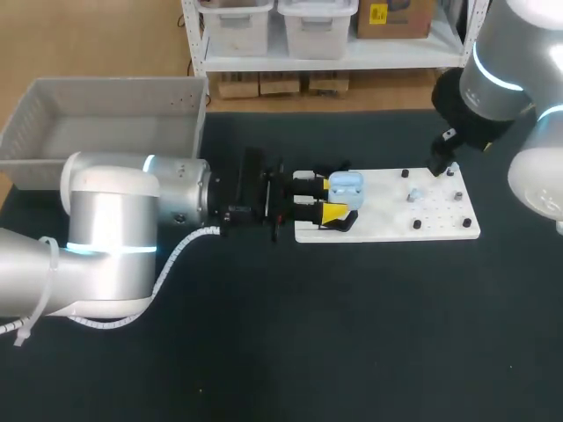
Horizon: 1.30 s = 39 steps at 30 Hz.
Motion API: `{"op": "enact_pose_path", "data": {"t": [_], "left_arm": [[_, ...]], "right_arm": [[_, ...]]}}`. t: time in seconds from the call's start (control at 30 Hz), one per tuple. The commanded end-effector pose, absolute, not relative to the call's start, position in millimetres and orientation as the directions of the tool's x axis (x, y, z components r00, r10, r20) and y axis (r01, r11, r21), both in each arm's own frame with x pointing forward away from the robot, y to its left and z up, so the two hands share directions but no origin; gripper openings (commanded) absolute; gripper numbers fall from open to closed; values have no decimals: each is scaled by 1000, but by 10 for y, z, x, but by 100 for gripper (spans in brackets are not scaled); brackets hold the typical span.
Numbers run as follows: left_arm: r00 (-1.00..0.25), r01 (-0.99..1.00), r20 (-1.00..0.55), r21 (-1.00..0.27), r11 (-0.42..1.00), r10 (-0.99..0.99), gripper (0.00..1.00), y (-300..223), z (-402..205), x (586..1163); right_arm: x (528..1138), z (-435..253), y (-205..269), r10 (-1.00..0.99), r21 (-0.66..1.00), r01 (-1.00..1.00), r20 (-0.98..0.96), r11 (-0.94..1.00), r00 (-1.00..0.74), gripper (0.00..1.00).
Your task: Pick up each earbud case from the left stands, insert the matching earbuds, close the lid, and place the case in the box.
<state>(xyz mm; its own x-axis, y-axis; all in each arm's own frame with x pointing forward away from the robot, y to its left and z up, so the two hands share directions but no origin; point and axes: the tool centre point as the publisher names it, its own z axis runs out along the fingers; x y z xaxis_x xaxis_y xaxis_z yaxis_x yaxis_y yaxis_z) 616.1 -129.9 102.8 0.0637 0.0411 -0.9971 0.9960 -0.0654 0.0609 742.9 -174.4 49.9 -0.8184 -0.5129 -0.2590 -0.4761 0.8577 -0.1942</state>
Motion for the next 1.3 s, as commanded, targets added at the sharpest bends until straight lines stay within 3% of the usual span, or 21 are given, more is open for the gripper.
{"op": "enact_pose_path", "data": {"t": [0.03,0.27,0.37,0.43,0.47,0.57,0.7,0.8,1.3], "left_arm": [[66,996,-997,64,-61,38,0,-1298,1016,6152],[66,996,-997,64,-61,38,0,-1298,1016,6152],[66,996,-997,64,-61,38,0,-1298,1016,6152],[66,996,-997,64,-61,38,0,-1298,1016,6152],[66,996,-997,64,-61,38,0,-1298,1016,6152],[66,996,-997,64,-61,38,0,-1298,1016,6152],[66,996,-997,64,-61,38,0,-1298,1016,6152],[66,996,-997,64,-61,38,0,-1298,1016,6152],[66,996,-997,64,-61,38,0,-1298,1016,6152]], "right_arm": [[7559,447,-1742,-515,-190,-482,-215,855,-830,100],[7621,310,-1802,-501,-211,-465,-172,860,-848,100],[7613,290,-1800,-496,-212,-460,-169,862,-852,93],[7604,279,-1792,-494,-212,-458,-168,863,-853,78],[7602,273,-1789,-492,-211,-457,-167,864,-854,76],[7600,262,-1787,-487,-211,-451,-168,867,-857,50],[7606,235,-1807,-476,-209,-440,-169,873,-863,49],[7603,217,-1821,-469,-209,-433,-169,877,-867,42],[7594,155,-1811,-454,-202,-421,-168,885,-875,38]]}}
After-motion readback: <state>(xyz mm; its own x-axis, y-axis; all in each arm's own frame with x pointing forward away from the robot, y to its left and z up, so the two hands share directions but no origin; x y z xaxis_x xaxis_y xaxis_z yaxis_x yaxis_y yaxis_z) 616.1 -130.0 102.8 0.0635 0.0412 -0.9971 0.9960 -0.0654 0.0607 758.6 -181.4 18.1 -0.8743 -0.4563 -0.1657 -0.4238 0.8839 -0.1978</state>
